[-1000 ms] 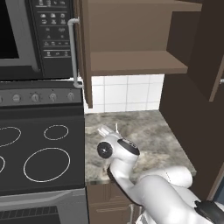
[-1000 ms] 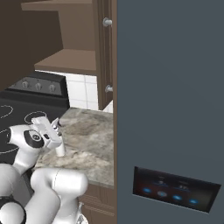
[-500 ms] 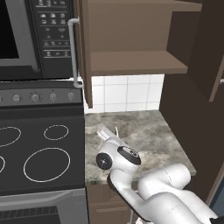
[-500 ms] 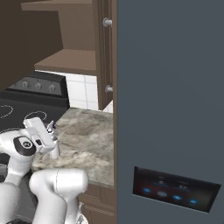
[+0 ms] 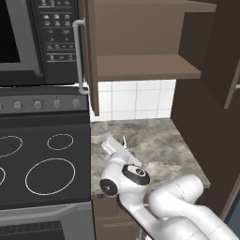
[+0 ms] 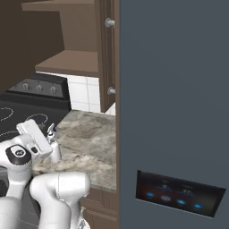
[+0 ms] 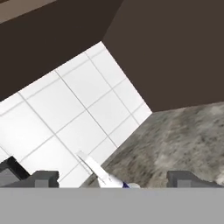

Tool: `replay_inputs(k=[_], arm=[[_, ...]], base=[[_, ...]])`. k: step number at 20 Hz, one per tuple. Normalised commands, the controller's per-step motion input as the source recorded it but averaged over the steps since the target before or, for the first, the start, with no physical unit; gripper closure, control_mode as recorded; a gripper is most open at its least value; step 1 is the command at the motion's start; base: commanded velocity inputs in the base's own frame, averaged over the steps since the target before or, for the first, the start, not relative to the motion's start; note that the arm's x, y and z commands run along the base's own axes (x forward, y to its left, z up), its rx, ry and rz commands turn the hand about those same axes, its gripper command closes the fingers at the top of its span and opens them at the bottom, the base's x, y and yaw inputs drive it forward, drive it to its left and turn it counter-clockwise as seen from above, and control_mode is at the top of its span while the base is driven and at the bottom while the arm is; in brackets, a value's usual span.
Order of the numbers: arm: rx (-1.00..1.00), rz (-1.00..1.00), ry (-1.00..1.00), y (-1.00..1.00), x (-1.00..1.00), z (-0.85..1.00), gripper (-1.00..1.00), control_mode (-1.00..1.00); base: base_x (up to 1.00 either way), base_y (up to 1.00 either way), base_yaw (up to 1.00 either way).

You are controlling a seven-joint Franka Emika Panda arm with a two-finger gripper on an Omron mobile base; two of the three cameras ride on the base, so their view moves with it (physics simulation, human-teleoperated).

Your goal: Move the cutting board and knife to the sink. Then move spray from the cabinet to the counter.

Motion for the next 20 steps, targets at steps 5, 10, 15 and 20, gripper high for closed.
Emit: replay_inputs(k=[5,10,15,20], arm=[[0.06,0.0,-0.18,-0.12,-0.21,0.39,-1.0,-1.0],[0.07,-0.01,-0.21,-0.1,-0.42,0.68,-1.0,-1.0],[0.13,-0.03,-0.22,-0.21,-0.57,0.78,-1.0,-1.0],[0.15,-0.05,-0.22,-0.27,-0.56,0.92,-1.0,-1.0]], base=[[0.0,0.0,0.0],[0.0,0.0,0.0],[0.0,0.0,0.0],[0.0,0.0,0.0]])
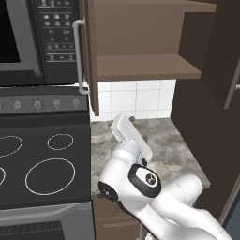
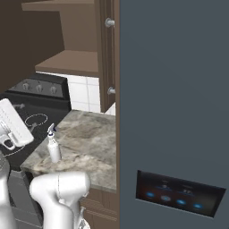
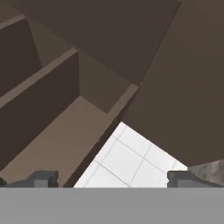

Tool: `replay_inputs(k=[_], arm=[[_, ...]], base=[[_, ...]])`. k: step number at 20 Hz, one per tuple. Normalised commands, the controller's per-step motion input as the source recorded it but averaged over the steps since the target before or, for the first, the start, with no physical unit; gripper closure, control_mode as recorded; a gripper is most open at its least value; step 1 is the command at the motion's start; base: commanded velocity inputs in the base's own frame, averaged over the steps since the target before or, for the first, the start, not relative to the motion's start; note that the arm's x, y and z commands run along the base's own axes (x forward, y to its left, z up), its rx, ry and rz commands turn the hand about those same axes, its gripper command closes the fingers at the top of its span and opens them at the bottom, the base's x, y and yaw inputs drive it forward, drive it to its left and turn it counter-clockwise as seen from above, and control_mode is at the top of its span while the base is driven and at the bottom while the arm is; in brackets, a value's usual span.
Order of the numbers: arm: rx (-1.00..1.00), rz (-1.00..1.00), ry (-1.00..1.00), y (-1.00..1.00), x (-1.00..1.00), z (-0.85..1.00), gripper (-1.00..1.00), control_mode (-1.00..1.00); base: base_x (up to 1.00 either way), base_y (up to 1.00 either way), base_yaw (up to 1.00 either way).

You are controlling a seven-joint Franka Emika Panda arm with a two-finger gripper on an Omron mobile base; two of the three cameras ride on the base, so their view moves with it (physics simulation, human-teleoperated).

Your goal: Move the cutting board and knife to the sink. Then move spray from the cabinet to the counter.

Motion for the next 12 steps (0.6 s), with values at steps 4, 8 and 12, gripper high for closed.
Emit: replay_inputs(k=[4,8,12], arm=[[0.27,-0.12,-0.16,-0.84,-0.53,0.84,-1.0,-1.0],[0.33,-0.12,-0.11,-1.0,-0.56,0.81,-1.0,-1.0],[0.32,-0.11,-0.09,-0.95,-0.71,0.75,-1.0,-1.0]], base=[[0.0,0.0,0.0],[0.0,0.0,0.0],[0.0,0.0,0.0]])
